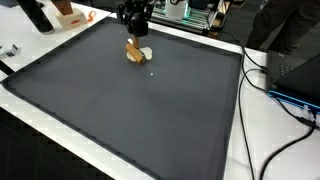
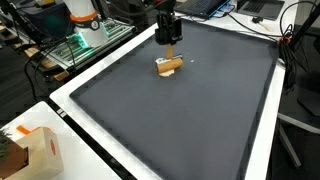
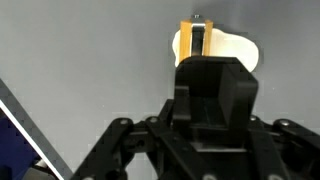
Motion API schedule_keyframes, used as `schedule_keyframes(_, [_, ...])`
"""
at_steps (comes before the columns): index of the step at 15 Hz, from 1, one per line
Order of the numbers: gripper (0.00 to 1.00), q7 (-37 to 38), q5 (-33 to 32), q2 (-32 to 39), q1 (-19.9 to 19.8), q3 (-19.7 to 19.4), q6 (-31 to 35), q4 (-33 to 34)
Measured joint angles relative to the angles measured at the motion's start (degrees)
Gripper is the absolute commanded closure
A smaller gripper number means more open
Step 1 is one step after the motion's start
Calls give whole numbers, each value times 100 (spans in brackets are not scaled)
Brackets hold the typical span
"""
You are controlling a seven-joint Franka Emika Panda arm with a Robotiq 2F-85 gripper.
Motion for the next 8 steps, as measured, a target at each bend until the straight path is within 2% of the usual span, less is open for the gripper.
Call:
schedule_keyframes(4, [76, -995, 769, 6, -11, -3, -288, 99])
schedule_keyframes(8, [76, -1226, 903, 23, -8, 19, -819, 276])
